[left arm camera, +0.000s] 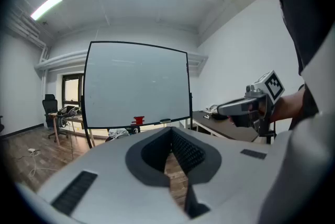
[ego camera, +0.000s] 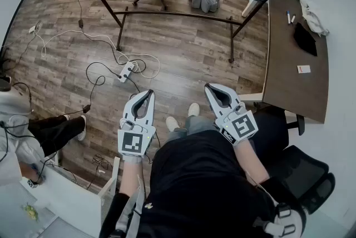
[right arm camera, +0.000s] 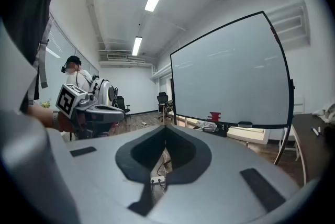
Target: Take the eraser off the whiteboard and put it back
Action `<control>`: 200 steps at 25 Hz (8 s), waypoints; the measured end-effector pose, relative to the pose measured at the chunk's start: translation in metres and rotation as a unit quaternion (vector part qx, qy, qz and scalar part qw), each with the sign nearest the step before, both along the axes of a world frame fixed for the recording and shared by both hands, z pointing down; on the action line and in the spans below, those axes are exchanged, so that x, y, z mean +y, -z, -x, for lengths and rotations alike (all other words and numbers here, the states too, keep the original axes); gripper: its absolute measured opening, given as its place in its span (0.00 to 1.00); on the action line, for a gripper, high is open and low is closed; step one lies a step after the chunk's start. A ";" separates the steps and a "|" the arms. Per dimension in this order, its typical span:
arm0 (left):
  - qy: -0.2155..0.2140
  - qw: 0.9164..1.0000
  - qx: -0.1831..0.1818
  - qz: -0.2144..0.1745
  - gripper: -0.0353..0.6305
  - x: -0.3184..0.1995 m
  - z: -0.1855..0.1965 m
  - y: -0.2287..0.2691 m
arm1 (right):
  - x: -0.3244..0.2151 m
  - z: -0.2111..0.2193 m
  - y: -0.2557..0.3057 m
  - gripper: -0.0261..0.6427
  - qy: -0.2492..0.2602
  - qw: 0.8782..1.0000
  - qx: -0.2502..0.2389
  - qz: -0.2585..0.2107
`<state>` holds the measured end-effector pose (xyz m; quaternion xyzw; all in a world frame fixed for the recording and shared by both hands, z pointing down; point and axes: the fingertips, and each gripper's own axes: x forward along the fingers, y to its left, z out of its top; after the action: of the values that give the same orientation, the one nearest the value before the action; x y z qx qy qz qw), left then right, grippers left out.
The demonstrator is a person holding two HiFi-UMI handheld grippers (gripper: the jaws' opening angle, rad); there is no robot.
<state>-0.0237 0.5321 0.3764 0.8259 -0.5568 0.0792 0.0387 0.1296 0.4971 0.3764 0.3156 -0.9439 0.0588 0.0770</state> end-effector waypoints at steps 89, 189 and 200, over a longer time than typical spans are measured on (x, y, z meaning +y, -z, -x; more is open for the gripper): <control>-0.267 0.941 -0.186 0.095 0.06 -0.618 0.004 -0.073 | -0.595 -0.026 -0.214 0.38 -0.242 0.895 -0.166 0.335; 0.066 0.991 -0.048 0.103 0.06 -0.497 0.176 -0.071 | -0.580 0.177 -0.131 0.33 0.039 0.966 -0.039 0.254; 0.137 0.987 -0.027 0.082 0.06 -0.469 0.225 -0.057 | -0.527 0.256 -0.072 0.33 0.171 0.977 0.060 0.111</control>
<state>-0.2486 0.0632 0.4333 0.7334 -0.6572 0.1409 0.1022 -0.1262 -0.0294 0.4483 0.1417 -0.9652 0.1300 0.1770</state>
